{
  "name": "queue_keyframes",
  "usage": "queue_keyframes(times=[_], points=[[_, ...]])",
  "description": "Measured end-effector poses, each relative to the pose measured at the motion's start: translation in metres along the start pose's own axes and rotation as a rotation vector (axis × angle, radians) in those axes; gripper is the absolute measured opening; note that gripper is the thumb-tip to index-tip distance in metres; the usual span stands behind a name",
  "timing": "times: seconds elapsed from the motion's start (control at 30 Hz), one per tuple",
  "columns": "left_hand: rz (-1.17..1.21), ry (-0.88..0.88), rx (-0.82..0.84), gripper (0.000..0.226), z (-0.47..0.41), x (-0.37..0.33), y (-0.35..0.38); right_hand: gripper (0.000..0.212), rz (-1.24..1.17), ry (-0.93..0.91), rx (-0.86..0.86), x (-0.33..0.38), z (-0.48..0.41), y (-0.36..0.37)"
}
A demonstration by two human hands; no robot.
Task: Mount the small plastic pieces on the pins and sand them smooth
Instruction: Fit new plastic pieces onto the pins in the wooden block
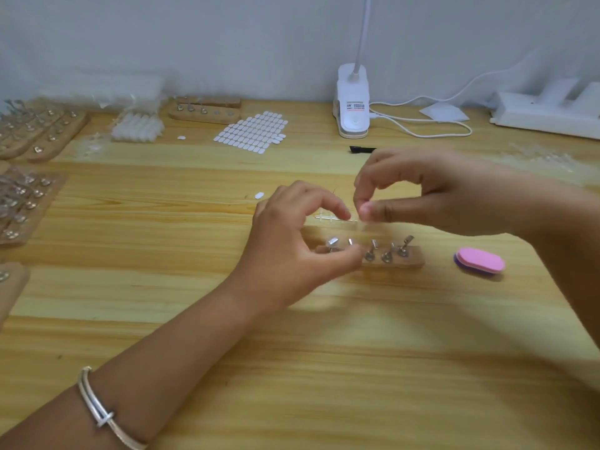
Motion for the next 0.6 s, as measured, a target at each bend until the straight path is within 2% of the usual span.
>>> queue_keyframes(times=[0.07, 0.17, 0.23, 0.6], points=[[-0.091, -0.014, 0.03, 0.022, 0.001, 0.004, 0.005, 0.021, 0.046, 0.001, 0.059, -0.001, 0.001, 0.007], [-0.092, -0.023, 0.058, 0.016, 0.0, 0.009, 0.008, 0.013, 0.074, -0.021, 0.106, 0.003, -0.001, 0.017], [-0.077, -0.019, 0.066, 0.012, -0.001, 0.01, 0.009, 0.015, 0.059, -0.017, 0.11, 0.002, -0.003, 0.019], [0.013, -0.068, 0.127, 0.022, -0.003, 0.014, 0.014, 0.024, 0.034, -0.045, 0.006, 0.003, -0.008, 0.019]])
Point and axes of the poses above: each hand's wrist, its own z-axis away from the middle knuckle, its own y-axis out of the palm, x = y × z, the point moved 10 cm from there along -z, towards the middle knuckle, and after that the axes turned 14 degrees about z, right-handed, at the moved point
